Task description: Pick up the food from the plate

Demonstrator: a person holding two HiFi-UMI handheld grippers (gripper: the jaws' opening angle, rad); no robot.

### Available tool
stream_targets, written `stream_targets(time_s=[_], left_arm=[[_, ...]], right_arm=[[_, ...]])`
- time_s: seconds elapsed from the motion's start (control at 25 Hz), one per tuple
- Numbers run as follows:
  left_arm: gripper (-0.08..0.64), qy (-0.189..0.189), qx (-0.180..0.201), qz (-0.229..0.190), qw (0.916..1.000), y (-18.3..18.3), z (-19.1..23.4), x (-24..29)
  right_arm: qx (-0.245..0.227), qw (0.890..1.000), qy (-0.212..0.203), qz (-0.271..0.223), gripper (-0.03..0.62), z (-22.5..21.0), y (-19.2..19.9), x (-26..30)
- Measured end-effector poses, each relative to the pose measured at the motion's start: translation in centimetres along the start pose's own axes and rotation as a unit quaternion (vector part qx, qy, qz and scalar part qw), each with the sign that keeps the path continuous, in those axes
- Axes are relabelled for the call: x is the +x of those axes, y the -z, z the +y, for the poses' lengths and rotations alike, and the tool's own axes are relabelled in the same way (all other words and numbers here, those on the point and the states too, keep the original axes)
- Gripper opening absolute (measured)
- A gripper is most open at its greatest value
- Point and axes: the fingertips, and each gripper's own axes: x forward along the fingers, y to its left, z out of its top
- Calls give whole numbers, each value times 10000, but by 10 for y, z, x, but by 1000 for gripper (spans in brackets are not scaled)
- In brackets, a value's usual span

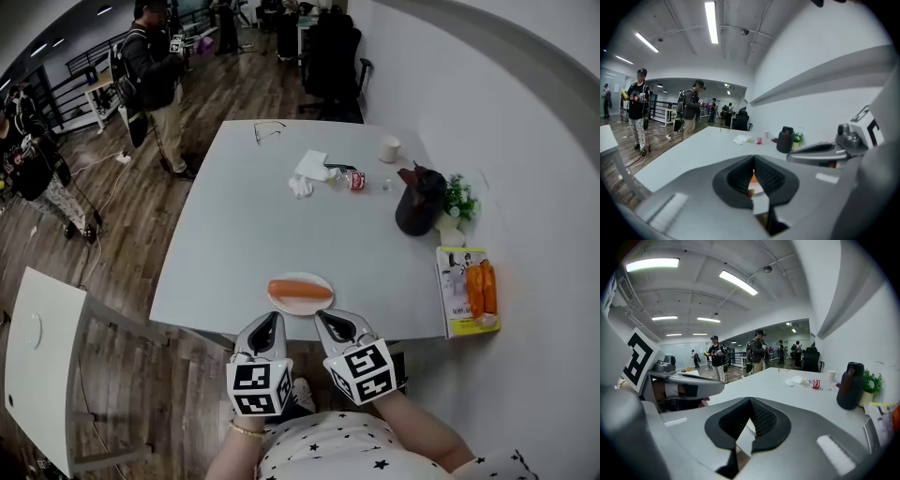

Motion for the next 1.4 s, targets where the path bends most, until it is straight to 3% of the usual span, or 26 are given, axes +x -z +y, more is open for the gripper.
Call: stream_targets(time_s=[0.24, 0.36, 0.56, 0.6, 0.64, 0.84, 1.0, 1.08, 1.16, 1.32, 1.4], left_arm=[[8, 69, -48, 177, 9998, 0, 29, 50], [8, 93, -26, 276, 9996, 1, 37, 68], [8, 13, -21, 429, 9991, 3, 44, 86], [8, -20, -25, 438, 9990, 2, 46, 87], [8, -53, -30, 439, 9990, 2, 47, 89], [8, -250, -217, 487, 9983, 6, 57, 92], [8, -384, -260, 551, 9974, 10, 65, 91], [8, -442, -272, 551, 9971, 9, 69, 90], [8, -488, -274, 554, 9969, 9, 72, 89], [8, -500, -285, 593, 9966, 12, 76, 89], [8, -488, -264, 618, 9965, 13, 76, 91]], right_arm=[[-264, 9992, -20, 283, -5, -21, 2, 55], [-1013, 9906, -347, 853, -5, -26, 15, 80], [-2554, 9441, -1129, 1753, 11, -32, 43, 121], [-2692, 9332, -1367, 1947, 134, -31, 50, 129], [-2791, 9223, -1584, 2153, 187, -30, 57, 135], [-3389, 8625, -2166, 3071, 235, -33, 90, 164], [-3660, 8304, -2362, 3474, 231, -32, 107, 182], [-3663, 8239, -2385, 3607, 218, -32, 111, 186], [-3621, 8247, -2357, 3650, 216, -32, 111, 189], [-3508, 8311, -2372, 3603, 213, -31, 109, 190], [-3321, 8423, -2328, 3550, 212, -33, 108, 191]])
